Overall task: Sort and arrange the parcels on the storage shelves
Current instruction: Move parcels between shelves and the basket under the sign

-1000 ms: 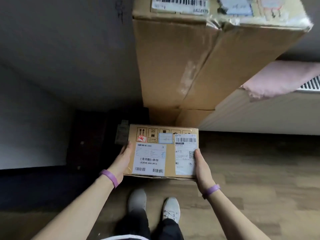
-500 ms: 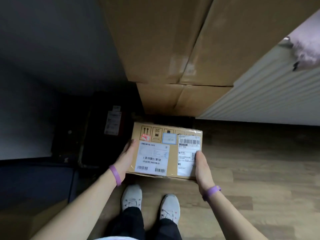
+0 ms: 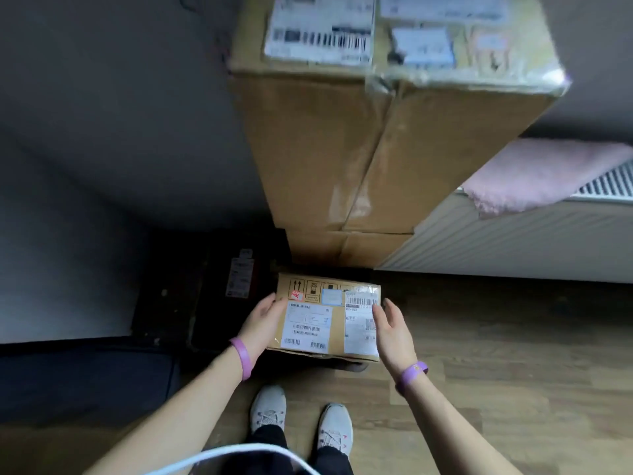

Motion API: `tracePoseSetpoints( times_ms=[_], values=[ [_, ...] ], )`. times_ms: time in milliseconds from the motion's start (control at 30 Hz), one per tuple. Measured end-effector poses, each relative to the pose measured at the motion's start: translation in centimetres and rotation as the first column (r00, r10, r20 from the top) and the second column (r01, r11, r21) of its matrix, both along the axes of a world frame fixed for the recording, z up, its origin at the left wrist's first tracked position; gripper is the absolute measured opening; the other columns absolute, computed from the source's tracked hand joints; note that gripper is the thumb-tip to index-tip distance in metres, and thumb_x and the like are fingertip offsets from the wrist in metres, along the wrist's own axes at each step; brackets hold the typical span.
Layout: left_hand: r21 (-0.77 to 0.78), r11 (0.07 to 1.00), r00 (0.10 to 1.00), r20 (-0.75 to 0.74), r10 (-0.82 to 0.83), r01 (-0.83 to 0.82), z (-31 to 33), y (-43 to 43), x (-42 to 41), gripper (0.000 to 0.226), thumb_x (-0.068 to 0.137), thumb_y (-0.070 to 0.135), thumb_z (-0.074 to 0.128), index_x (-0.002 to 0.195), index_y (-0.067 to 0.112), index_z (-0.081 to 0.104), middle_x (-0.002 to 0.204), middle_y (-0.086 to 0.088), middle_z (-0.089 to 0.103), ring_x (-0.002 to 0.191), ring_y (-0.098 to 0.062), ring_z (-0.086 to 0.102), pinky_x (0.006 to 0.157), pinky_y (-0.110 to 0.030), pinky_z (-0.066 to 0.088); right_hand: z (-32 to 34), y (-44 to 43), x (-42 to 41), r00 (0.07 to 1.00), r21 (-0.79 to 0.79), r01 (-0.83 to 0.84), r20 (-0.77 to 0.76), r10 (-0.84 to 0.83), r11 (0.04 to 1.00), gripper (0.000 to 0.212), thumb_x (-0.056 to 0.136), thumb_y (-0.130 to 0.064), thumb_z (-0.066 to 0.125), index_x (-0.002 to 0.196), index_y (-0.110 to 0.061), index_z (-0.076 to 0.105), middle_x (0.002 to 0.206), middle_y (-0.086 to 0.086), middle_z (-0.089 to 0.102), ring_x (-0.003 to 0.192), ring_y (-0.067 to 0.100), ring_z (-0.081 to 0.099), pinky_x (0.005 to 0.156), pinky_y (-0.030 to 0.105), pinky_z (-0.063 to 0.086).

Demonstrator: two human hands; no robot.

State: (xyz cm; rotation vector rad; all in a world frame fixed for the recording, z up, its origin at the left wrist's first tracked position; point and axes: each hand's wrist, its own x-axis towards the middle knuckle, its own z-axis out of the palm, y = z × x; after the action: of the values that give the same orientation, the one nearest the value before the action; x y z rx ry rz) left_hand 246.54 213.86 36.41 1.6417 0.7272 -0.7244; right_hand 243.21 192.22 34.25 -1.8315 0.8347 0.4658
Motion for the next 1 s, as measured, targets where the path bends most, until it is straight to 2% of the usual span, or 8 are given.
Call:
tracePoseSetpoints(
  times_ms=[33,167,500,600,700,800,933,1000],
  values=[
    [-0.011,1.0,1.0,-0.012,-0.009,0.009,2.4,0.1,0.1,0.01,0.098,0.026,0.049,0.098,0.028,0.059,0.075,0.03,0.066,0.076,0.011,0.052,0.06,-0.001,0.04,2.5,0.6,0.5,0.999,0.018,-0.036,0.001,0.036,0.999,0.053,0.1,-0.042,0.044,0.147,-0.018,0.039,0.15,-0.003,0.044,0.138,0.017,0.04,0.104,0.024,0.028],
    [-0.079,0.997,1.0,0.028,0.012,-0.01,12.8,1.4,0.3,0.047,0.098,0.038,0.047,0.141,0.02,0.045,0.14,0.003,0.051,0.129,-0.016,0.044,0.101,-0.027,0.028,12.9,3.2,2.3,0.986,0.088,-0.157,0.076,0.15,0.984,0.05,0.099,-0.041,0.047,0.143,-0.017,0.046,0.143,-0.002,0.052,0.124,0.01,0.048,0.102,0.023,0.034],
    [-0.138,0.955,0.919,0.264,0.292,-0.264,32.3,3.1,-7.5,0.042,0.099,0.038,0.043,0.135,0.018,0.05,0.137,-0.003,0.055,0.125,-0.021,0.049,0.094,-0.027,0.033,32.2,10.3,1.2,0.843,0.178,-0.485,0.355,0.404,0.856,0.043,0.098,-0.038,0.051,0.136,-0.019,0.053,0.133,-0.002,0.059,0.12,0.012,0.054,0.11,0.039,0.041],
    [-0.154,0.903,0.812,0.397,0.427,-0.4,36.2,4.3,-12.8,0.038,0.099,0.038,0.045,0.132,0.021,0.053,0.128,0.001,0.061,0.11,-0.008,0.057,0.084,-0.019,0.038,36.3,12.6,-2.1,0.734,0.167,-0.633,0.439,0.518,0.756,0.041,0.098,-0.036,0.051,0.136,-0.022,0.053,0.134,-0.005,0.058,0.122,0.011,0.054,0.111,0.038,0.04],
    [-0.177,0.824,0.712,0.428,0.556,-0.538,39.2,5.9,-19.5,0.032,0.097,0.04,0.046,0.125,0.029,0.057,0.121,0.008,0.065,0.106,-0.008,0.058,0.094,-0.029,0.038,39.4,15.2,-6.6,0.619,0.163,-0.752,0.506,0.6,0.638,0.038,0.098,-0.034,0.052,0.135,-0.025,0.053,0.133,-0.007,0.058,0.124,0.01,0.053,0.112,0.038,0.039],
    [-0.199,0.697,0.573,0.439,0.692,-0.689,41.6,7.4,-26.7,0.023,0.097,0.039,0.047,0.114,0.032,0.06,0.117,0.008,0.067,0.108,-0.012,0.059,0.097,-0.035,0.037,41.6,18.7,-11.7,0.49,0.151,-0.857,0.533,0.69,0.492,0.035,0.099,-0.032,0.052,0.133,-0.026,0.054,0.133,-0.006,0.058,0.123,0.01,0.053,0.111,0.038,0.04],
    [-0.204,0.532,0.385,0.489,0.783,-0.822,44.7,8.9,-36.0,0.019,0.098,0.039,0.045,0.104,0.031,0.061,0.112,0.009,0.068,0.099,-0.006,0.059,0.08,-0.025,0.042,44.2,23.4,-19.4,0.292,0.13,-0.955,0.571,0.767,0.266,0.035,0.099,-0.032,0.051,0.133,-0.023,0.055,0.133,-0.003,0.059,0.116,0.008,0.056,0.104,0.035,0.045],
    [-0.181,0.449,0.3,0.525,0.797,-0.875,46.0,9.2,-41.0,0.019,0.097,0.04,0.046,0.1,0.031,0.062,0.113,0.008,0.068,0.102,-0.008,0.059,0.09,-0.031,0.044,45.5,25.6,-23.8,0.185,0.107,-0.983,0.594,0.783,0.151,0.036,0.099,-0.031,0.052,0.133,-0.02,0.056,0.133,0.001,0.06,0.112,0.011,0.056,0.104,0.036,0.044]
  ],
)
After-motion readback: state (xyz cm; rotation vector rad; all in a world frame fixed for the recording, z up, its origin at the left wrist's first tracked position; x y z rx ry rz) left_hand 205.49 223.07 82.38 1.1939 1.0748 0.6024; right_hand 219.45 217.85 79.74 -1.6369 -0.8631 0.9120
